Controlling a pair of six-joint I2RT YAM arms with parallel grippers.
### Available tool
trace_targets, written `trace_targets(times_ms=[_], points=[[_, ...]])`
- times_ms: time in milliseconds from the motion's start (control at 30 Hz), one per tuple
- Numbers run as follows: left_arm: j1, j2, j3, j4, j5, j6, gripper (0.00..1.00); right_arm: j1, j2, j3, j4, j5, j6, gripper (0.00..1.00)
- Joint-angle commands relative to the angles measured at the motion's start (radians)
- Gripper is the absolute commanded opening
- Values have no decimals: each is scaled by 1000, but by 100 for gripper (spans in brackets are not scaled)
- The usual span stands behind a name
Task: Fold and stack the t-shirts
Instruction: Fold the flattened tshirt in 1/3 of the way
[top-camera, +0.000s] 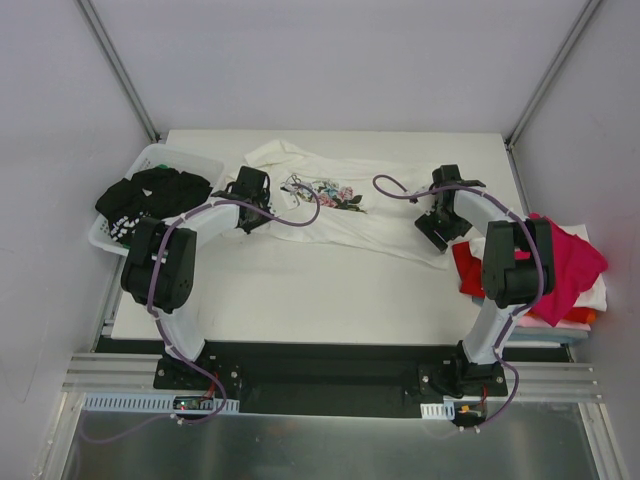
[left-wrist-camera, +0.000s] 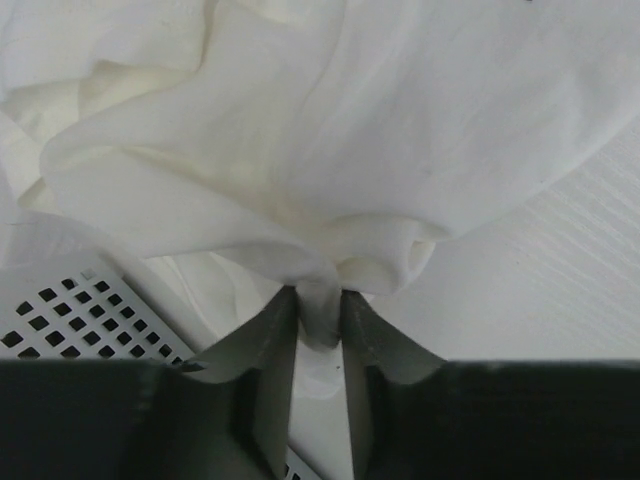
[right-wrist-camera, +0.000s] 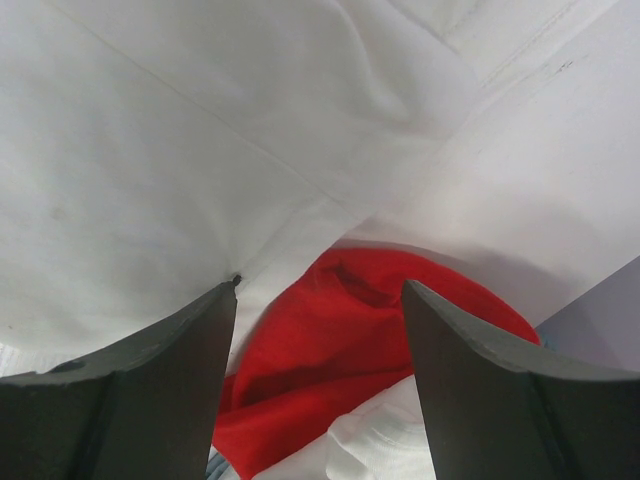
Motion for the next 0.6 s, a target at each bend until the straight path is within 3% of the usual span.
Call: trace_targets(times_ms=[0, 67, 567], points=[[8, 1, -3, 10, 20, 1, 13, -8, -53, -12, -15, -3, 6, 70], [11, -4, -4, 10, 20, 1, 0, -7, -50, -12, -15, -6, 6, 70], [18, -157, -53, 10, -106, 83, 4, -7, -36, -21, -4, -6, 6, 70]])
